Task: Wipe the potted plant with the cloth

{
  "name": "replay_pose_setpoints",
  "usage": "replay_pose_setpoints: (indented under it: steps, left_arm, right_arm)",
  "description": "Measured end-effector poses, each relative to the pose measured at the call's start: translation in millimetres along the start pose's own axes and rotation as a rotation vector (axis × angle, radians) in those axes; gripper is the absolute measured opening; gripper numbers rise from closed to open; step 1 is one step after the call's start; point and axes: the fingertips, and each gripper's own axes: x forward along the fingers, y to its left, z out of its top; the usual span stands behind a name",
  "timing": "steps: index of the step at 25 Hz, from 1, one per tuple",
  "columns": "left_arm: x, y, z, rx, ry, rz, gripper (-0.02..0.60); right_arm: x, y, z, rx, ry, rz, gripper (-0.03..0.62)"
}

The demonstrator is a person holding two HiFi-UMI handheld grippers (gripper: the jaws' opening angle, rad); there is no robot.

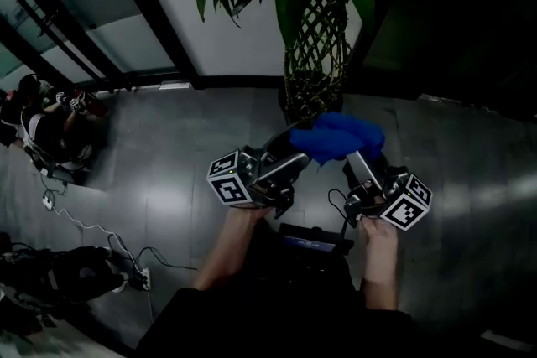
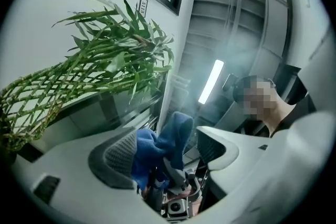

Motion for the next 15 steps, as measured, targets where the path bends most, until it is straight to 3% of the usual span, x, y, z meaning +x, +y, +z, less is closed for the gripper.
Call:
replay_pose_setpoints:
  steps: [8, 15]
  left_arm:
    - [66, 11, -85, 0.039, -0.009, 0.125, 0.356]
    - [71, 9, -100, 0.096, -0.035, 0.257, 0.342]
  right_arm:
    - [-82, -42, 47, 0.089, 0.041, 0.094, 0.078]
    - [-88, -56, 48, 0.172, 0.076, 0.208, 0.078]
